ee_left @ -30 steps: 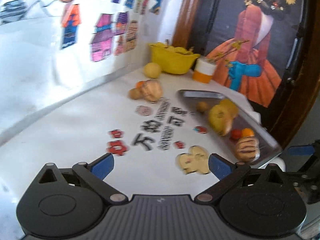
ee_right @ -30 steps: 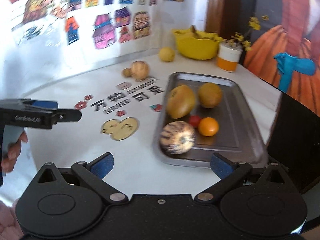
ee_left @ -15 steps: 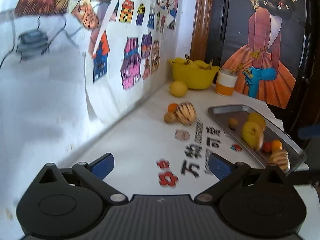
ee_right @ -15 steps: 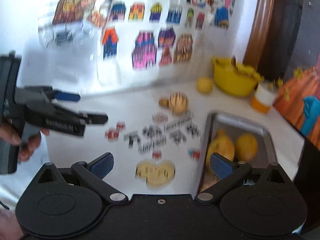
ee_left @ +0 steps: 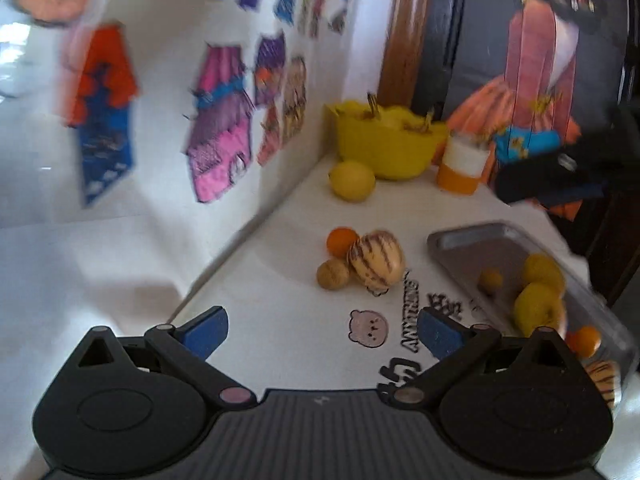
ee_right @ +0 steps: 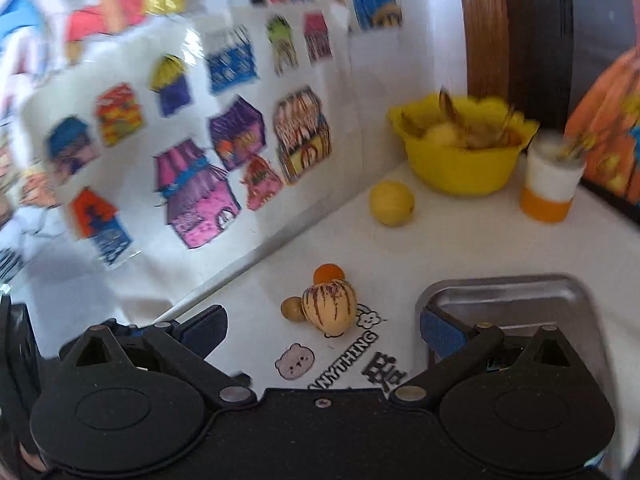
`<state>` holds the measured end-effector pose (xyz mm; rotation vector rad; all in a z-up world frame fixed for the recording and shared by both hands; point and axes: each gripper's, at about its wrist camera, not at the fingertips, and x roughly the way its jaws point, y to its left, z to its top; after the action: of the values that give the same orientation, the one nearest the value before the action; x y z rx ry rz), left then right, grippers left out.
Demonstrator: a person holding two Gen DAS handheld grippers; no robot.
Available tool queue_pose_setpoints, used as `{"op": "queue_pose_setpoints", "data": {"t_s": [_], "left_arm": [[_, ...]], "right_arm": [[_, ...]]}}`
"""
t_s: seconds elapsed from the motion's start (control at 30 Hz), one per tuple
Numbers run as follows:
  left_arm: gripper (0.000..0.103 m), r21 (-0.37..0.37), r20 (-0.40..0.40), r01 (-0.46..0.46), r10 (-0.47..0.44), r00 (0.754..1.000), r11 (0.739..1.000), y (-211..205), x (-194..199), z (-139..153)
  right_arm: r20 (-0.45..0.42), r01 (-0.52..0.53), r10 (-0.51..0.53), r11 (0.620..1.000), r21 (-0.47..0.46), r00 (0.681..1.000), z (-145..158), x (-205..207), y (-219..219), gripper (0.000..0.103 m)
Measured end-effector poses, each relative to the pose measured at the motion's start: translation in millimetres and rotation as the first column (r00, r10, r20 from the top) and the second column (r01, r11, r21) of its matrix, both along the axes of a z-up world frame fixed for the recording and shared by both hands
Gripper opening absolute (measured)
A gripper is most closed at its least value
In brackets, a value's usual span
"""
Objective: Organize fruits
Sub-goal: 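Withdraw both tools from the tray toward the remaining loose fruits, then grasp the striped pepino melon with the right tool while the left tool grasps the small brown fruit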
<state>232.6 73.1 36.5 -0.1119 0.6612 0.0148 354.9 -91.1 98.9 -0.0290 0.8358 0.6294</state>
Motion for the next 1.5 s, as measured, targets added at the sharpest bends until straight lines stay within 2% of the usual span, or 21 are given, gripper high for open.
{"op": "queue_pose_setpoints", "data": {"t_s": [0.17, 0.3, 0.5, 0.67, 0.83, 1.03, 1.1, 1.3, 1.4, 1.5], "left_arm": [[0.102, 0.061, -0.027, 0.037, -0.036, 0.999, 0.997, -3.8, 28.7, -13.2], [0.101, 0.068, -0.036, 0.052, -0.050, 0.998, 0.996, -4.2, 47.6, -20.2], [0.091, 0.077, -0.050, 0.059, -0.055, 0.997, 0.995, -5.3, 65.9, -30.4], [0.075, 0.098, -0.045, 0.075, -0.070, 0.996, 0.992, -5.8, 72.7, -34.2], [0.064, 0.106, -0.040, 0.073, -0.069, 0.997, 0.992, -5.9, 74.5, -34.8], [0.060, 0.113, -0.033, 0.074, -0.070, 0.997, 0.991, -6.2, 81.7, -37.0], [0.059, 0.118, -0.025, 0.076, -0.074, 0.997, 0.990, -6.5, 82.8, -37.9], [0.047, 0.045, -0.012, 0.096, -0.095, 0.995, 0.994, 0.0, 88.5, -39.6], [0.033, 0.017, -0.011, 0.110, -0.109, 0.994, 0.994, 0.9, 91.2, -40.5], [0.031, 0.020, -0.011, 0.114, -0.114, 0.993, 0.993, -2.0, 92.2, -40.9]], "right_arm": [[-0.086, 0.028, -0.024, 0.999, 0.043, 0.996, -36.8, 34.3, 12.6, 0.095], [-0.125, 0.035, -0.029, 0.998, 0.047, 0.992, -58.3, 53.7, 16.9, 0.088], [-0.178, 0.023, -0.009, 0.997, 0.075, 0.984, -77.8, 72.2, 19.4, 0.081], [-0.192, 0.004, 0.016, 0.995, 0.100, 0.981, -82.9, 75.7, 22.0, 0.077], [-0.208, -0.007, 0.030, 0.994, 0.112, 0.978, -88.7, 77.6, 28.9, 0.073], [-0.209, -0.006, 0.030, 0.994, 0.113, 0.978, -90.0, 75.1, 26.7, 0.063], [-0.208, 0.002, 0.022, 0.994, 0.112, 0.978, -90.7, 75.9, 23.3, 0.057], [-0.216, 0.018, 0.011, 0.991, 0.130, 0.976, -92.1, 77.0, 16.2, 0.056], [-0.219, 0.017, 0.015, 0.990, 0.140, 0.976, -92.7, 77.0, 14.0, 0.056], [-0.222, 0.015, 0.018, 0.989, 0.146, 0.975, -92.5, 76.7, 12.2, 0.056]]}}
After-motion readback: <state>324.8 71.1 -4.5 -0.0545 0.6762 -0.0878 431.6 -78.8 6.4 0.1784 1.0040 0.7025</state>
